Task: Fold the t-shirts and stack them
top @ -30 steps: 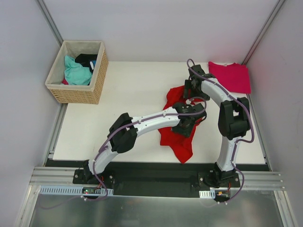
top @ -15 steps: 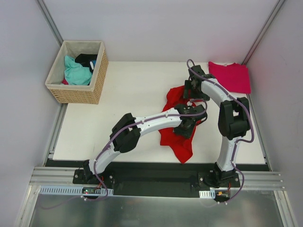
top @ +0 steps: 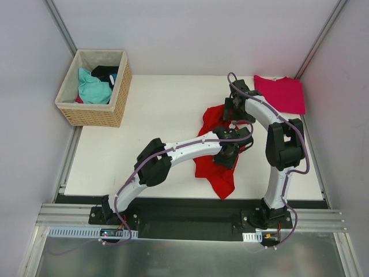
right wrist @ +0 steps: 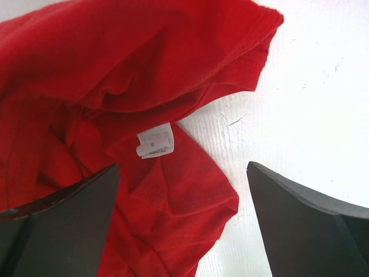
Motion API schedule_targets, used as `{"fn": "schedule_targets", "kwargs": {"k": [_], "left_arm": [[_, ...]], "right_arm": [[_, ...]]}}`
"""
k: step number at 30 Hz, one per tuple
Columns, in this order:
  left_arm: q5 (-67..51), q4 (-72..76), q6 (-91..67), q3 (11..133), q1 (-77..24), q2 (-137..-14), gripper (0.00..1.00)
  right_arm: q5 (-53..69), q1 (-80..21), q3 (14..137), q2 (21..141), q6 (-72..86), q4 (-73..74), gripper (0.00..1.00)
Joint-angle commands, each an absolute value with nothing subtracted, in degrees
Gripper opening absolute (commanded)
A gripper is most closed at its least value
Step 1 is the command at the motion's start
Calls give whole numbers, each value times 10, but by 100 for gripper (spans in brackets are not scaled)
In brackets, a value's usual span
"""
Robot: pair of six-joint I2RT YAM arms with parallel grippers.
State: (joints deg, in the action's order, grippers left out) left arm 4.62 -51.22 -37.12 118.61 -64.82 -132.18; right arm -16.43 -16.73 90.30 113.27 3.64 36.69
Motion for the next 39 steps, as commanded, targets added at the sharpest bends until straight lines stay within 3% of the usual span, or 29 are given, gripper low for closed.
{"fn": "schedule_targets", "kwargs": {"k": [1, 10, 14, 24, 31, 34, 39], "left_arm": [[56, -513, -387, 1184, -649, -1332, 39], [58, -502, -394, 1155, -640, -1325, 36], [57, -499, -395, 1147, -638, -1325, 19], [62, -496, -398, 1134, -637, -1312, 0], [72, -495, -401, 1120, -637, -1288, 0], [81, -496, -400, 1115, -637, -1274, 7], [86, -496, -403, 1109, -637, -1263, 0]], "right_arm": [[-164, -165, 904, 1117, 41, 365, 96], [-165, -165, 903, 1117, 40, 365, 96], [-164, -165, 904, 1119, 41, 366, 96], [-161, -165, 906, 1125, 41, 367, 96], [-157, -166, 907, 1126, 43, 368, 96], [-149, -171, 905, 1132, 44, 369, 96], [-120, -184, 860, 1119, 63, 356, 96]]}}
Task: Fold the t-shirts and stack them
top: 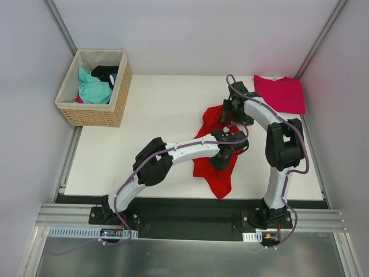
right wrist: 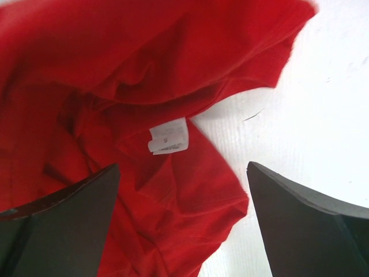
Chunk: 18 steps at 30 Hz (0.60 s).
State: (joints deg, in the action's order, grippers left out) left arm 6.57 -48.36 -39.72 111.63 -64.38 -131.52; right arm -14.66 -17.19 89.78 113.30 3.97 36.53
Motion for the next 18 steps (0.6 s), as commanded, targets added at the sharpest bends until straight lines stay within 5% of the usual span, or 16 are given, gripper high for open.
{"fn": "schedule_targets", "kwargs": {"k": [1, 18], "left_arm": [[86, -495, -404, 1108, -636, -1260, 0], [103, -493, -403, 1099, -637, -1226, 0]], "right_arm": [[-108, -187, 845, 1113, 68, 347, 96], [-143, -224, 652, 944, 106, 332, 96]]}}
